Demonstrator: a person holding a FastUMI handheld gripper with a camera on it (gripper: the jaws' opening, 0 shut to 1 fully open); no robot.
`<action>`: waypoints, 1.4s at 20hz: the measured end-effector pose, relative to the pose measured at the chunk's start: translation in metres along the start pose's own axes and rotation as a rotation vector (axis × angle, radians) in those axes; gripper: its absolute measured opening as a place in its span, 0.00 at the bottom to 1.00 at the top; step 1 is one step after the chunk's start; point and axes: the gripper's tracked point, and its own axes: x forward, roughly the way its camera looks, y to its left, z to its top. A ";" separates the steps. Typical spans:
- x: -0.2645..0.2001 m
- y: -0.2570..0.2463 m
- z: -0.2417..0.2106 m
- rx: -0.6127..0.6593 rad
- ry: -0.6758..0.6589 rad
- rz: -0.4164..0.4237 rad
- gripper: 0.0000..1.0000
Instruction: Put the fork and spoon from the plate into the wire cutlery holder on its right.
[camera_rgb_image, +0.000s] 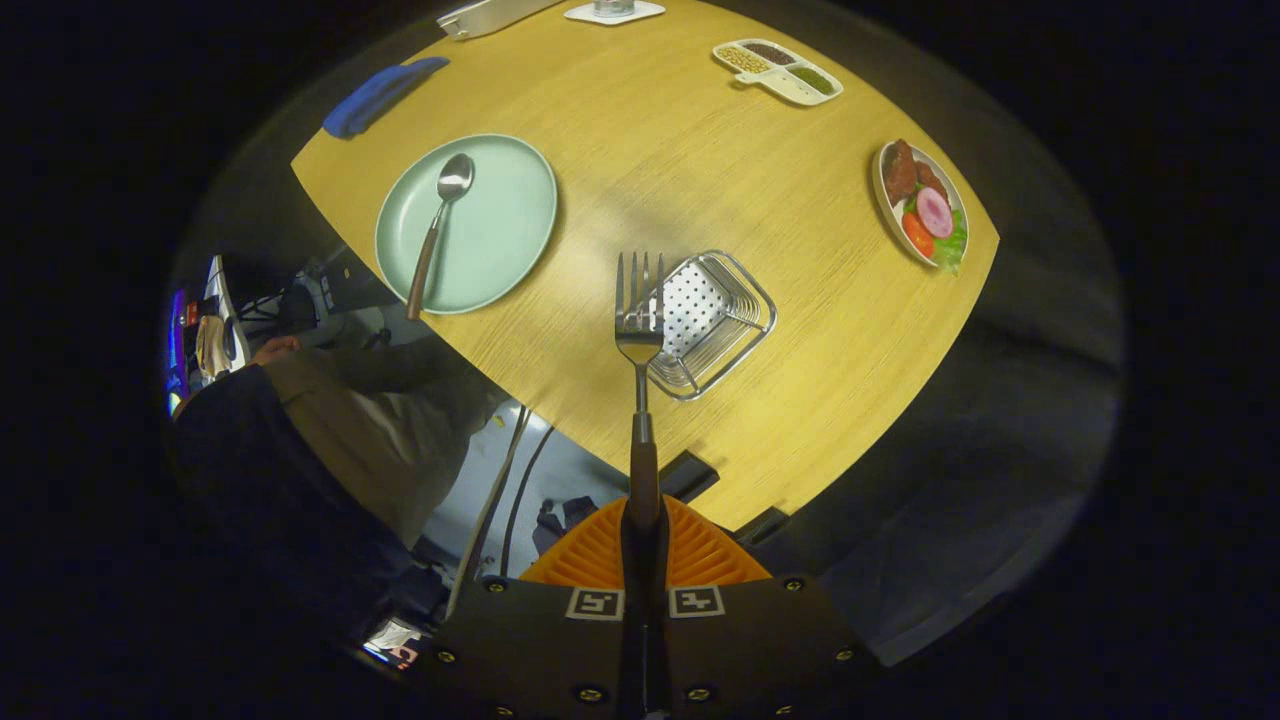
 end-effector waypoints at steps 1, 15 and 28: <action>0.004 -0.005 -0.002 0.003 0.021 -0.004 0.02; 0.051 -0.039 0.022 -0.007 0.243 -0.031 0.02; 0.052 -0.049 0.052 0.031 0.243 -0.040 0.12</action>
